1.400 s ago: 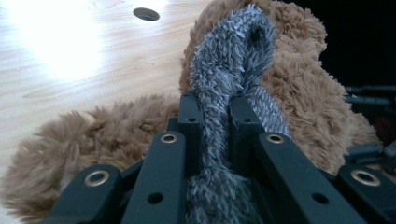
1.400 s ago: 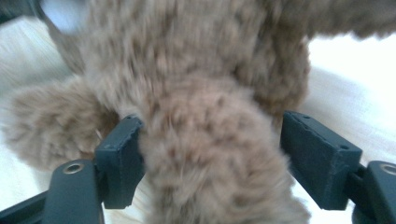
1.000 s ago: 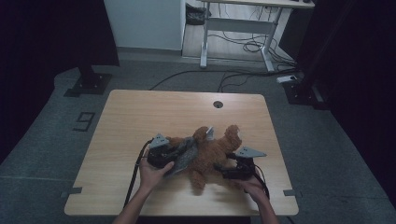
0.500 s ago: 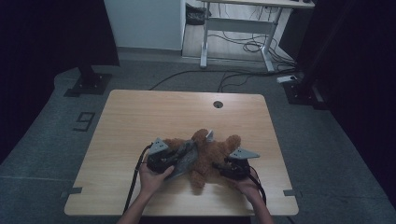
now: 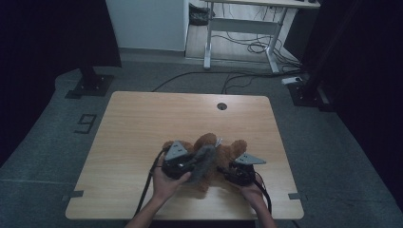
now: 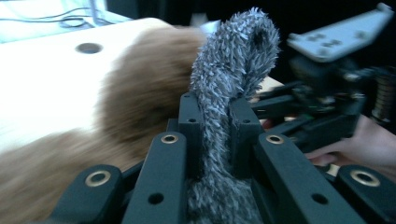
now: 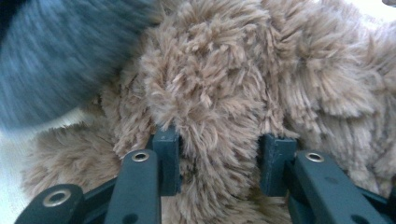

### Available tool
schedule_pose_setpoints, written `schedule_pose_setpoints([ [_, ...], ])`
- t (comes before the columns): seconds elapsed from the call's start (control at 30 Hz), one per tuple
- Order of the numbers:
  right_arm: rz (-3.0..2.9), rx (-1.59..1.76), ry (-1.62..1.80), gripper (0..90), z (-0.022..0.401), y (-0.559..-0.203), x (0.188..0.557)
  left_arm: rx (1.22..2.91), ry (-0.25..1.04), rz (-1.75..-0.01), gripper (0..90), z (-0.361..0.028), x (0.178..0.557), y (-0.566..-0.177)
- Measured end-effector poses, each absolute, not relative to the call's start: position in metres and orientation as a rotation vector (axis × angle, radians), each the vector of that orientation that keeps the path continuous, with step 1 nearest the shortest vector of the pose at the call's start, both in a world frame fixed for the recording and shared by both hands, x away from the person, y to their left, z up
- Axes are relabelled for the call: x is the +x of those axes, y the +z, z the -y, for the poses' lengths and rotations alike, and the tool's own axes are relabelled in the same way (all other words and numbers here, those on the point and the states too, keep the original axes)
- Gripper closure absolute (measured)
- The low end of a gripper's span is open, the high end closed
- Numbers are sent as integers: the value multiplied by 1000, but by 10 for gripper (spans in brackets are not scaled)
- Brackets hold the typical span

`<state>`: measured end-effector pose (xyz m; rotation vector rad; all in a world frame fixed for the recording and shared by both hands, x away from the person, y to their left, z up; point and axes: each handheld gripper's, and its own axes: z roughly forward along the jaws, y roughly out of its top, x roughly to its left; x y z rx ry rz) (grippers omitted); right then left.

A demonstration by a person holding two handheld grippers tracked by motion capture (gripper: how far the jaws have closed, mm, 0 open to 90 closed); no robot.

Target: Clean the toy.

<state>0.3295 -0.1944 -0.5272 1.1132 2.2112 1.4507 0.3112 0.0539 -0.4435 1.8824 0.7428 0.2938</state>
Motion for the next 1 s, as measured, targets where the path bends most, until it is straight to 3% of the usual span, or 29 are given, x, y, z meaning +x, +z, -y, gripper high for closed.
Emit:
schedule_pose_setpoints([
  [0.27,-2190,1093,1451,590,194,-530,324,1997,333,-724,783,20,341,-435],
  [0.43,-2158,1078,1421,591,191,-531,318,2062,353,-771,783,37,358,-448],
  [0.73,-2139,1068,1392,592,187,-532,315,2012,350,-872,786,-4,362,-450],
  [1.0,-2149,1090,1425,595,191,-532,318,1988,393,-973,787,-65,369,-462],
])
